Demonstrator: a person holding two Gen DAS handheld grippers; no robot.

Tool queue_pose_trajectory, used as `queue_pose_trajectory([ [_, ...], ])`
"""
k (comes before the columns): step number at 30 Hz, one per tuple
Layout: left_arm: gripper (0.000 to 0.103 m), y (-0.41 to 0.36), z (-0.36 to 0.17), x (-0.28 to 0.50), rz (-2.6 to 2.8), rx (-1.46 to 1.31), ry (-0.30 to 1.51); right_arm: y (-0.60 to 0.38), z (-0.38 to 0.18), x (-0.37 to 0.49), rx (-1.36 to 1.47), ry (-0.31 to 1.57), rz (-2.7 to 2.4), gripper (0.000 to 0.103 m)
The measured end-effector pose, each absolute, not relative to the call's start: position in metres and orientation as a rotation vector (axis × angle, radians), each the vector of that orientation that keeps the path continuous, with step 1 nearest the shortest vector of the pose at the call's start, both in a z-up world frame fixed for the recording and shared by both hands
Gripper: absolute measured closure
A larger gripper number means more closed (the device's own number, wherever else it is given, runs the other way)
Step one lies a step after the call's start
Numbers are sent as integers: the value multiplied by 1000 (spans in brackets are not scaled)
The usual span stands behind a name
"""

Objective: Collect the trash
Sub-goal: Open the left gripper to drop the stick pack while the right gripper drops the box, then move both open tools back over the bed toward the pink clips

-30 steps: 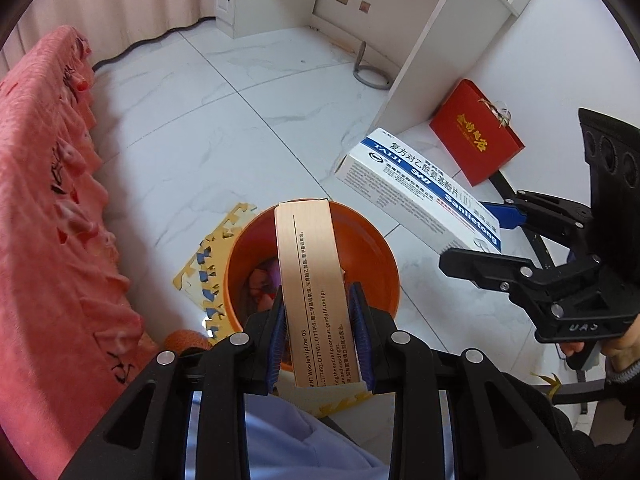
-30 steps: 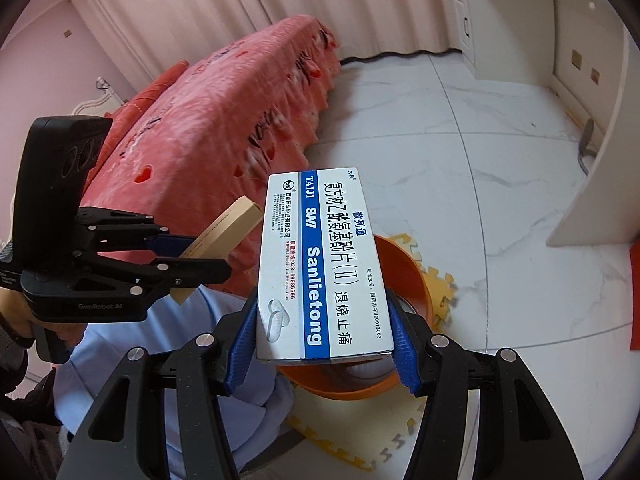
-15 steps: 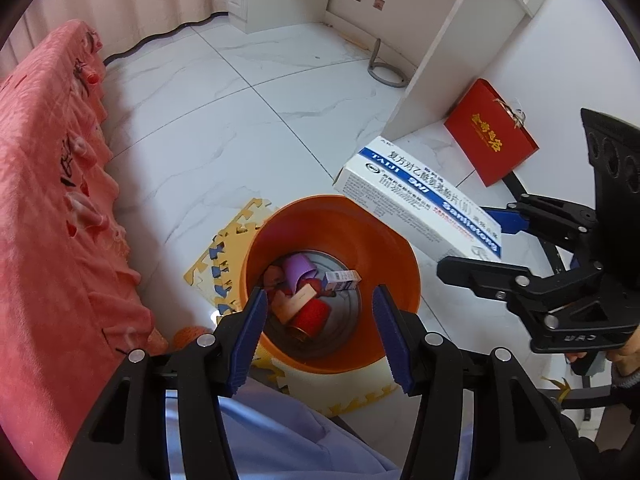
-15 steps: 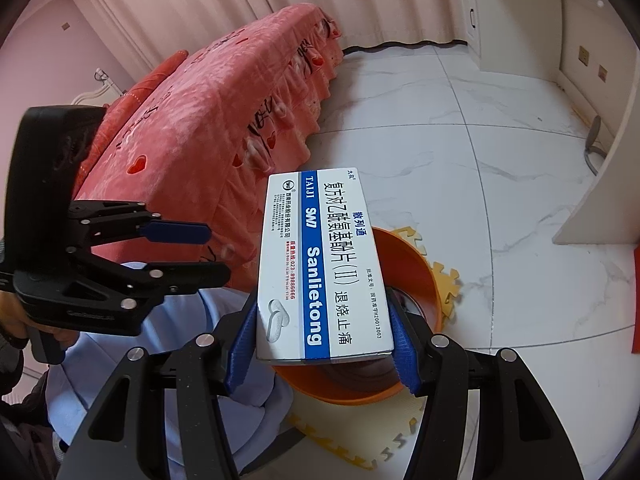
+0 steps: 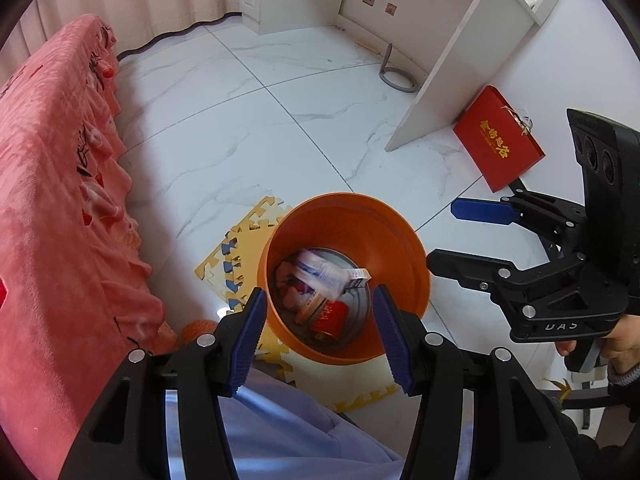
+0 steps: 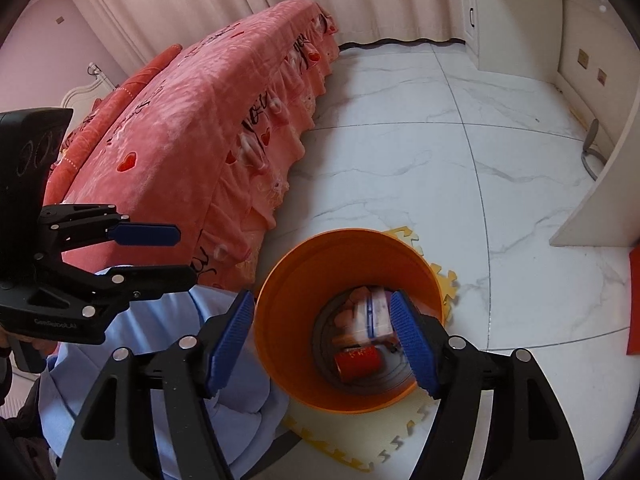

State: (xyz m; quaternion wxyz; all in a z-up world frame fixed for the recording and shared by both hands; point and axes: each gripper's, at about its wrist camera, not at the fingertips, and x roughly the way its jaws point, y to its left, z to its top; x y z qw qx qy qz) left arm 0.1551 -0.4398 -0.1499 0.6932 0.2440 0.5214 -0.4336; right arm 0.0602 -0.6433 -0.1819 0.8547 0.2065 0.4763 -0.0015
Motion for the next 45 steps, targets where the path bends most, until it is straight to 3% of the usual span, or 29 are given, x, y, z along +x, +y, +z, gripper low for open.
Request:
queue_pose_trajectory([
  [9, 47, -424, -139, 151, -948, 529, 1144, -631, -164, 56, 423, 986, 23, 32],
  [11, 30, -417, -135, 152, -929, 519, 1134, -625, -157, 55, 428, 974, 36, 29],
  [12, 27, -413, -131, 151, -916, 512, 1119, -623, -154, 55, 431, 969, 42, 28],
  [23, 17, -339, -90, 144, -780, 423, 1027, -565, -117, 62, 386, 934, 173, 26],
  [25, 13, -322, -82, 143, -743, 395, 1014, -549, -109, 65, 369, 930, 206, 21],
  [27, 13, -302, -75, 142, -706, 365, 1001, -528, -100, 71, 340, 913, 243, 17],
  [45, 8, -130, -53, 119, -394, 147, 977, -347, -55, 127, 139, 908, 589, 13],
])
